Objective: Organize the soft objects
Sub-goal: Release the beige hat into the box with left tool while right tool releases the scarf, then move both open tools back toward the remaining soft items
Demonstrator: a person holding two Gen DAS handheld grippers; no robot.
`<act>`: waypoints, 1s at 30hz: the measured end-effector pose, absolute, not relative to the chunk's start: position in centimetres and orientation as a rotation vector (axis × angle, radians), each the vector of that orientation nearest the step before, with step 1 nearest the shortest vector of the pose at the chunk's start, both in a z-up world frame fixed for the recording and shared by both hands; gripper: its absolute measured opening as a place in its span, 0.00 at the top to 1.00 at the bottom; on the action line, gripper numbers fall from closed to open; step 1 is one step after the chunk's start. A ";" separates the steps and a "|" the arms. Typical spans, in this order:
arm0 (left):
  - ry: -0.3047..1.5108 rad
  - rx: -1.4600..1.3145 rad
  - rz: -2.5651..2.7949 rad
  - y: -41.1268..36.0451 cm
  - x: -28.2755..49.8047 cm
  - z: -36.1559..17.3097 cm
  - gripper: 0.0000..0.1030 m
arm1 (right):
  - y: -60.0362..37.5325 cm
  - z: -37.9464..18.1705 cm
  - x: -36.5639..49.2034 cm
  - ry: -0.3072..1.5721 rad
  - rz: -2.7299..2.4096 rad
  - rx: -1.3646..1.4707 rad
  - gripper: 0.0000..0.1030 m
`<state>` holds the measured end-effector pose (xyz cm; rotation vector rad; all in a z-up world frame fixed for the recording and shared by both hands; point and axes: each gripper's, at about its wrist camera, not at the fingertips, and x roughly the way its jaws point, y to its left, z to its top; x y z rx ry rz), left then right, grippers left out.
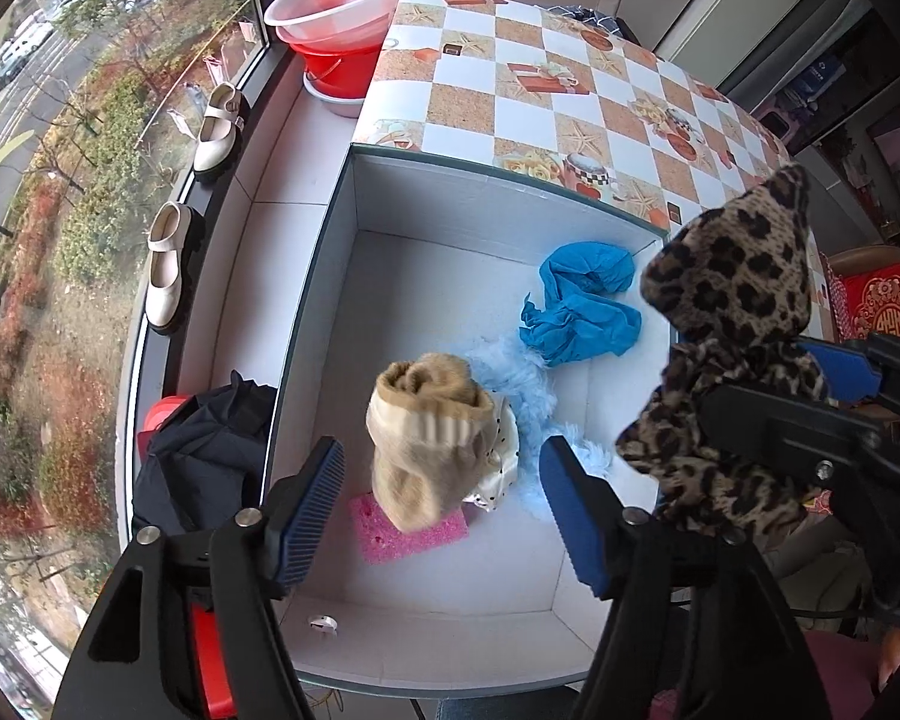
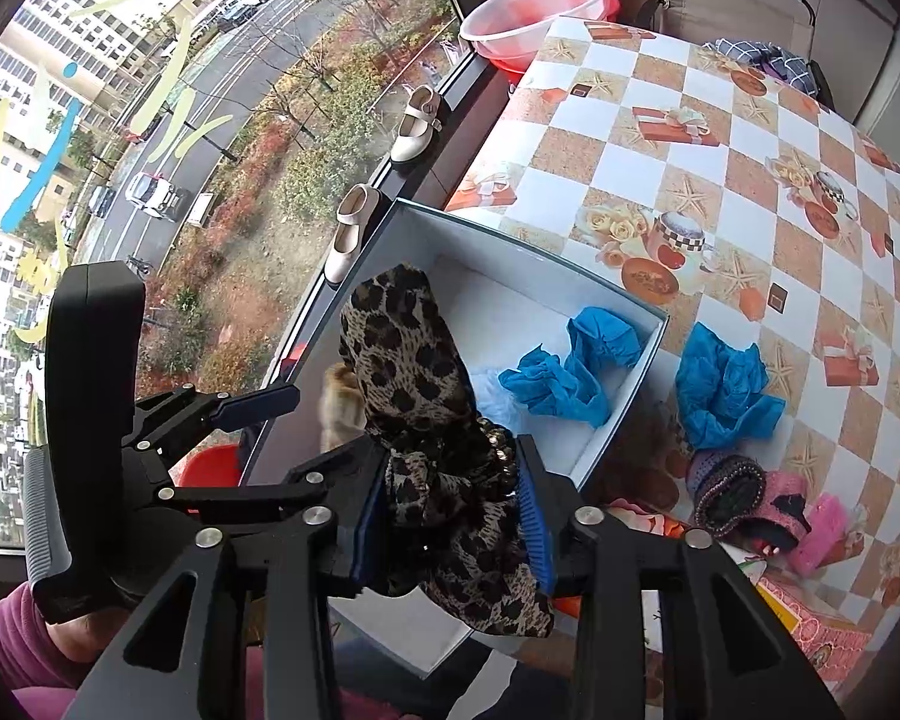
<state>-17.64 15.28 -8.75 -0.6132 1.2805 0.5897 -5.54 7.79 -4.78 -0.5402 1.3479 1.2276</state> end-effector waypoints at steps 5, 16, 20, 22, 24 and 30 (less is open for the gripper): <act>1.354 -0.632 0.554 15.2 -17.1 -9.9 0.22 | 7.6 -4.2 -4.9 1.319 1.193 -0.517 0.00; 1.244 -0.755 0.546 16.2 -16.6 -7.3 0.06 | 4.3 -2.6 -2.6 1.349 1.137 -0.419 0.00; 1.275 -0.751 0.450 14.8 -15.0 -6.9 0.04 | 1.6 -1.6 -0.5 1.417 1.053 -0.331 0.00; 1.303 -0.755 0.397 13.8 -14.1 -7.1 0.03 | 0.1 -0.7 0.6 1.421 1.022 -0.301 0.00; 1.333 -0.761 0.344 12.5 -13.0 -7.3 0.03 | -1.7 0.2 1.8 1.419 0.991 -0.282 0.00; 1.356 -0.769 0.228 9.3 -9.9 -7.3 0.02 | -7.5 0.6 6.3 1.428 0.848 -0.236 0.00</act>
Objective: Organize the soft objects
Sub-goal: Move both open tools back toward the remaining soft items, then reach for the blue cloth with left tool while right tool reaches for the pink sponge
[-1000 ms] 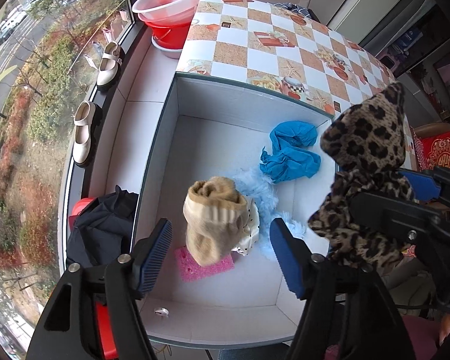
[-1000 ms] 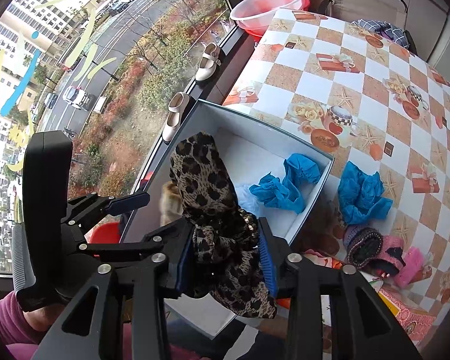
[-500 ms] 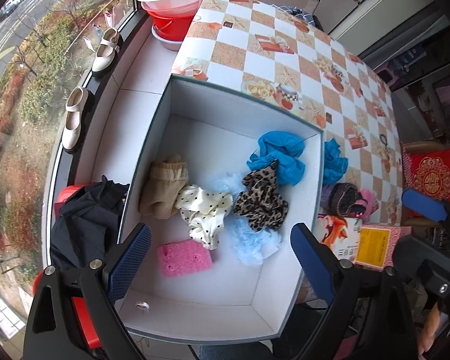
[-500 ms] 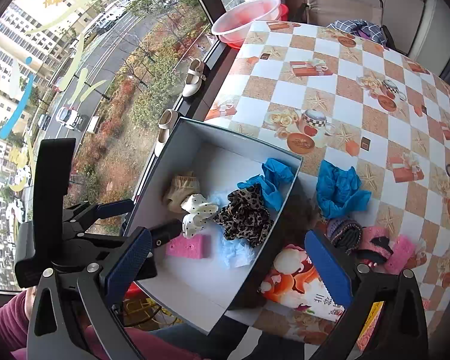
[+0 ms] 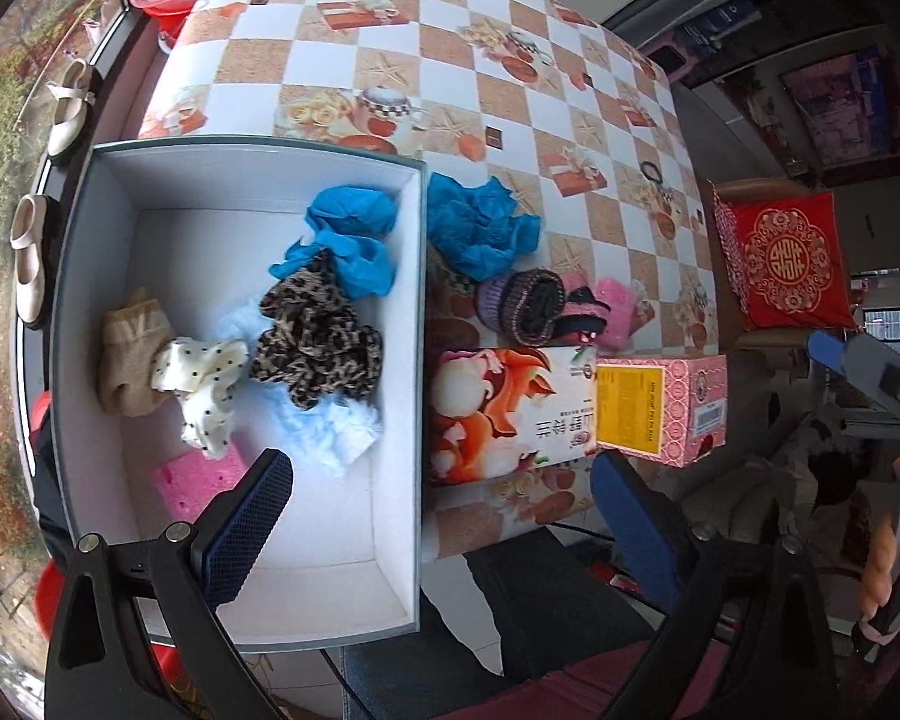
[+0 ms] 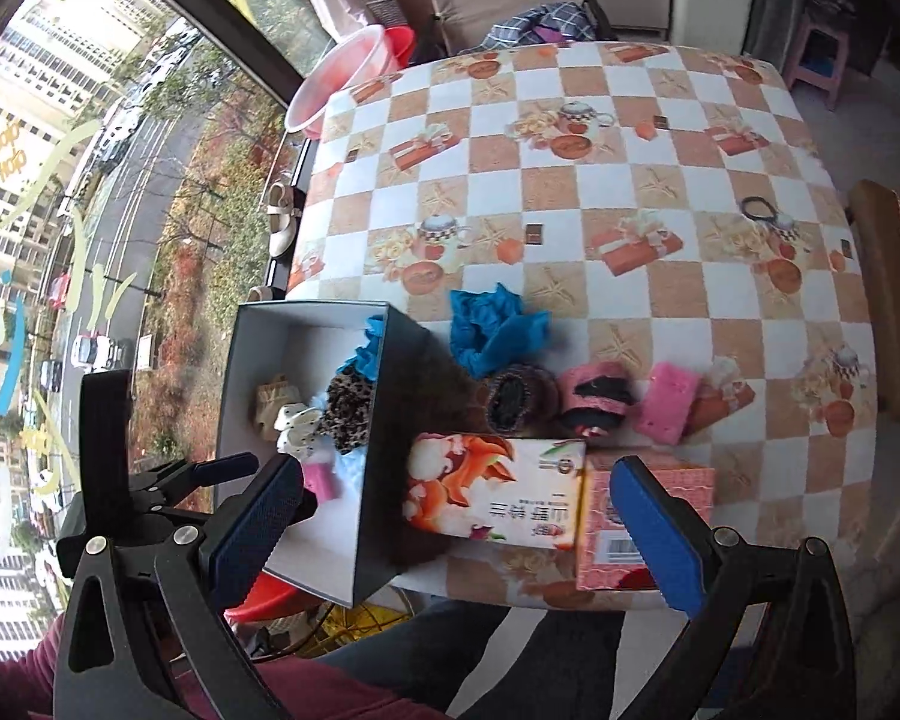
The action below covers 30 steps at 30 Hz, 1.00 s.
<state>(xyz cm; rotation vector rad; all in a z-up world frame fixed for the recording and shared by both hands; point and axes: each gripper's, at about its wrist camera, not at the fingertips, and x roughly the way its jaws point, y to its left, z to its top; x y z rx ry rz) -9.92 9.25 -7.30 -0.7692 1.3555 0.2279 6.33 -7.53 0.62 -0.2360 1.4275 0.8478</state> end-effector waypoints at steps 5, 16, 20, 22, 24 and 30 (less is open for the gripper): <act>1.365 -0.779 0.291 8.0 -8.2 -7.4 0.01 | -11.8 -0.2 11.3 1.428 0.761 -0.248 0.00; 1.410 -0.779 0.358 6.3 -3.1 -7.7 0.01 | -15.5 -11.7 19.7 1.673 0.670 -0.320 0.00; 1.466 -0.689 0.381 6.5 2.0 -9.5 0.01 | -14.2 -16.0 20.3 1.726 0.689 -0.387 0.00; 1.503 -0.644 0.396 6.9 4.8 -11.2 0.01 | -13.3 -17.7 20.4 1.726 0.685 -0.425 0.00; 1.554 -0.609 0.415 7.4 7.3 -13.5 0.01 | -12.4 -19.3 20.3 1.726 0.703 -0.467 0.00; 1.707 -0.562 0.452 8.6 11.3 -19.9 0.01 | -10.5 -22.9 19.8 1.758 0.754 -0.513 0.00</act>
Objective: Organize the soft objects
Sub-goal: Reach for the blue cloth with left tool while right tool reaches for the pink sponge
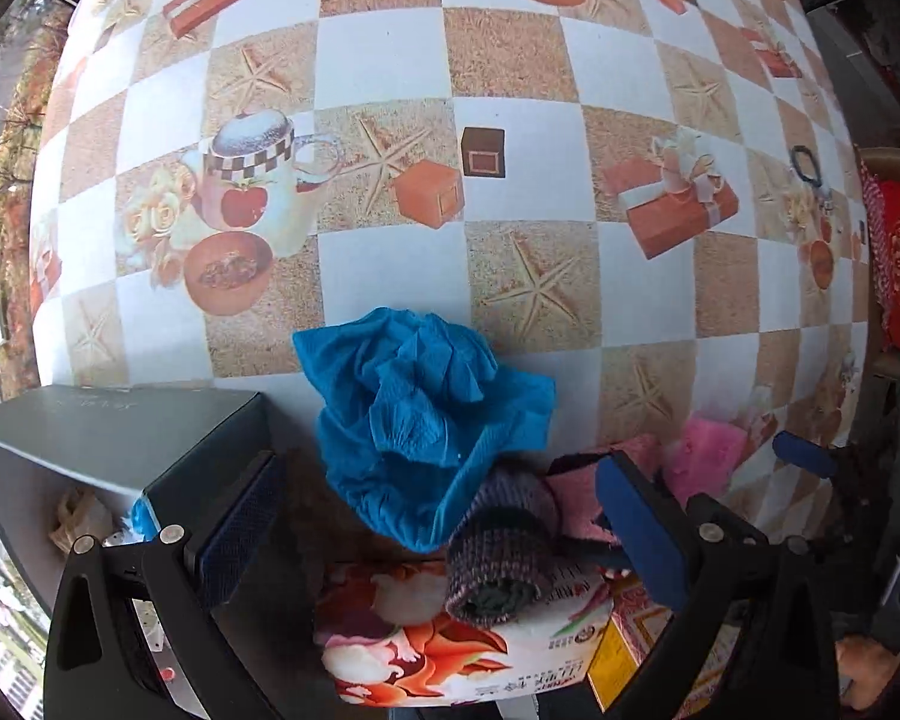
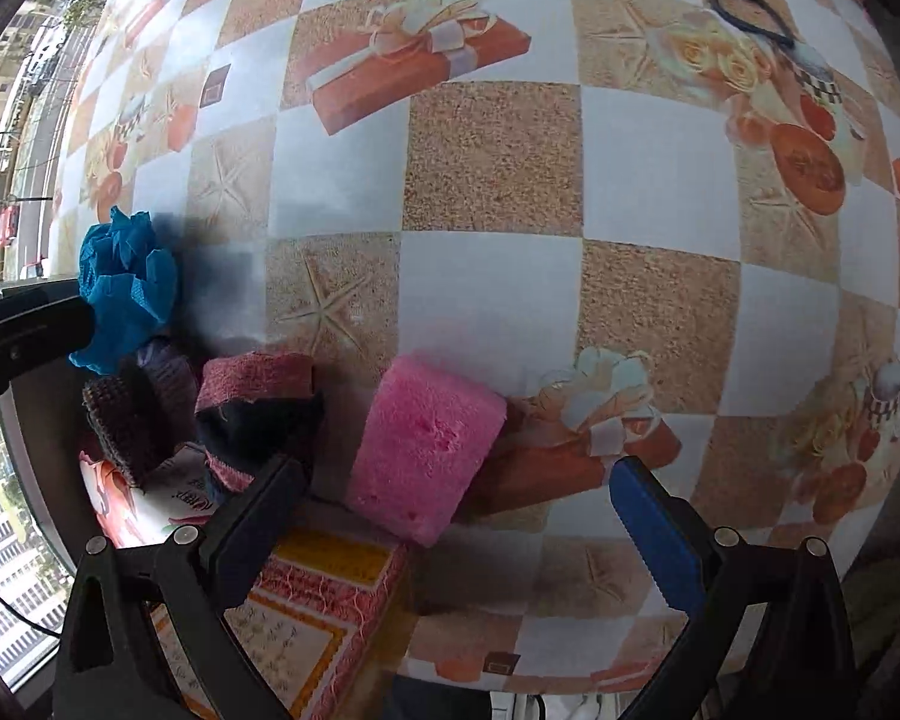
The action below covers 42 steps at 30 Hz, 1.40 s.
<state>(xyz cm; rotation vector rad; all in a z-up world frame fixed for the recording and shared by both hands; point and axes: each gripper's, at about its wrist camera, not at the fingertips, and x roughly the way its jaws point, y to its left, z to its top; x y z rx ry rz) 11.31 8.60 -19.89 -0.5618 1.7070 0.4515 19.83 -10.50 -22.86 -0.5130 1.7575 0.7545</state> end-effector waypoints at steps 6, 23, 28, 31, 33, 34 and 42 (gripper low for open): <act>1.790 -0.461 0.454 7.9 12.9 -22.4 0.01 | -9.3 -25.3 19.4 1.760 0.774 -0.639 0.00; 1.736 -0.565 0.349 6.6 14.3 -24.9 0.01 | -22.7 -24.2 26.9 1.683 0.498 -0.437 0.00; 1.725 -0.508 0.341 6.2 15.2 -25.1 0.01 | -23.0 -23.2 26.4 1.645 0.556 -0.417 0.00; 1.737 -0.519 0.358 6.2 14.5 -25.8 0.01 | -21.4 -23.4 26.0 1.639 0.577 -0.456 0.00; 1.750 -0.508 0.365 6.2 14.0 -26.3 0.01 | -20.9 -24.1 25.8 1.655 0.566 -0.437 0.00; 1.751 -0.483 0.368 6.0 14.0 -26.3 0.01 | -20.5 -24.7 26.1 1.665 0.555 -0.442 0.00; 1.768 -0.391 0.377 5.8 14.0 -27.9 0.00 | -20.5 -25.5 26.4 1.641 0.523 -0.502 0.00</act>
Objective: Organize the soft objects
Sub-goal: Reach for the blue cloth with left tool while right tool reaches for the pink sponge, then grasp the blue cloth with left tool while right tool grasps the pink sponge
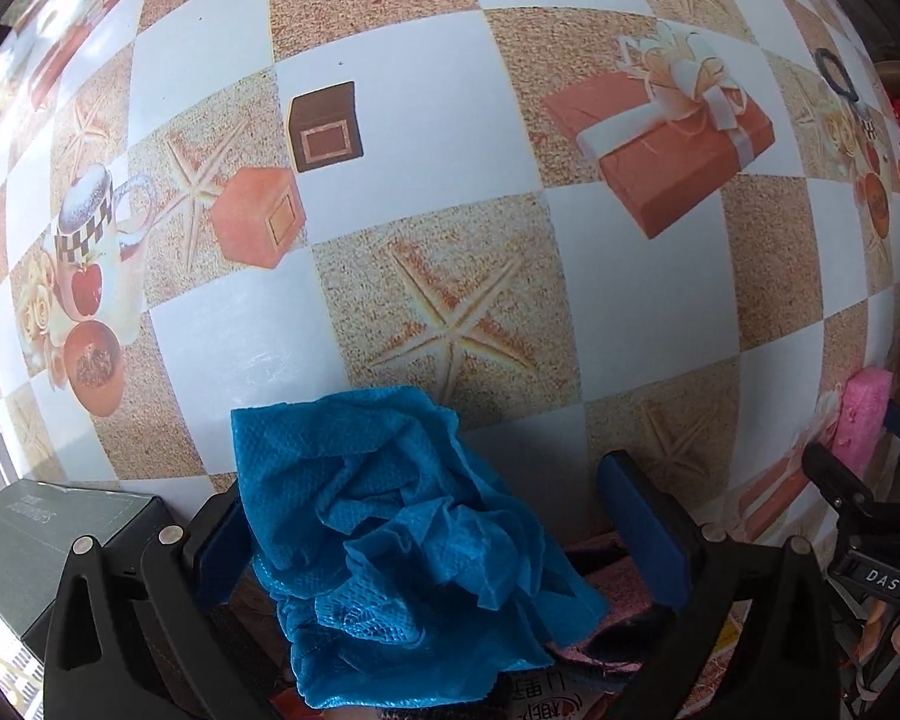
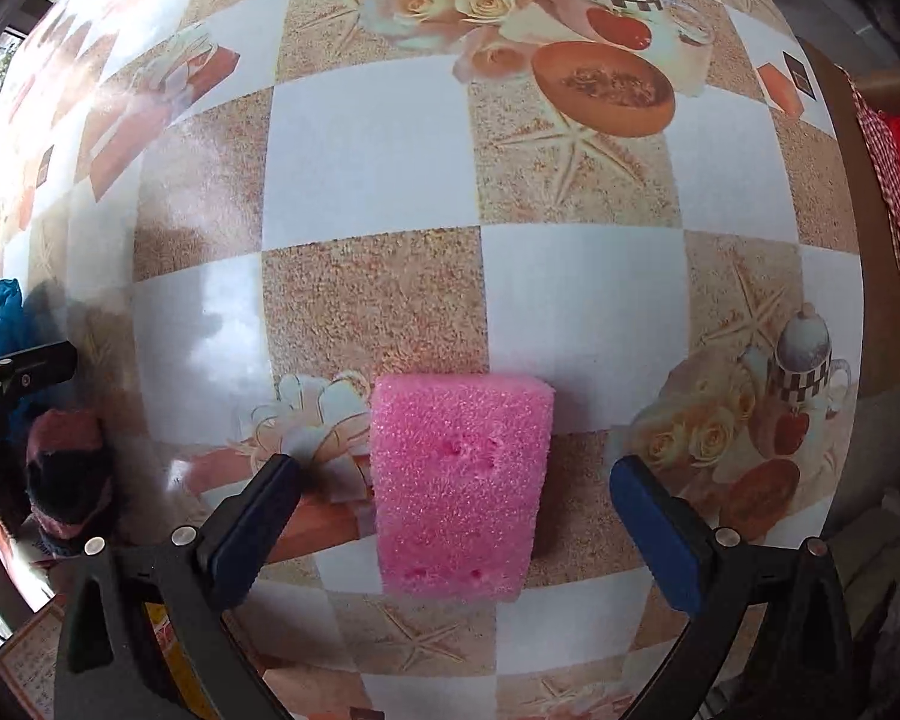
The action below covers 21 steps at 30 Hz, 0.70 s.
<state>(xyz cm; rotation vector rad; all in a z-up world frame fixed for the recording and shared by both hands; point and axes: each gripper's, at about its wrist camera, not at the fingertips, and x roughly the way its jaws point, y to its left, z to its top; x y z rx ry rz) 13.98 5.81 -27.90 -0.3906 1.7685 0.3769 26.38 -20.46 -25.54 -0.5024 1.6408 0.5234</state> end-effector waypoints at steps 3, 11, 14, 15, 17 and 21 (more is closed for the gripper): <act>1.763 -0.393 0.382 6.1 13.7 -28.1 0.00 | -20.5 -25.4 26.1 1.620 0.521 -0.493 0.00; 1.748 -0.355 0.347 4.4 13.4 -25.2 0.47 | -16.5 -25.5 22.6 1.611 0.555 -0.543 0.14; 1.726 -0.372 0.325 4.7 13.4 -24.4 0.62 | -16.5 -24.3 22.2 1.565 0.582 -0.547 0.48; 1.708 -0.389 0.332 5.0 13.3 -24.0 0.63 | -16.5 -23.9 22.3 1.556 0.594 -0.538 0.58; 1.662 -0.395 0.346 5.6 13.5 -22.8 0.64 | -17.1 -23.6 22.7 1.582 0.597 -0.465 0.58; 1.559 -0.370 0.344 5.9 13.8 -19.2 0.63 | -19.0 -22.4 23.2 1.603 0.600 -0.296 0.58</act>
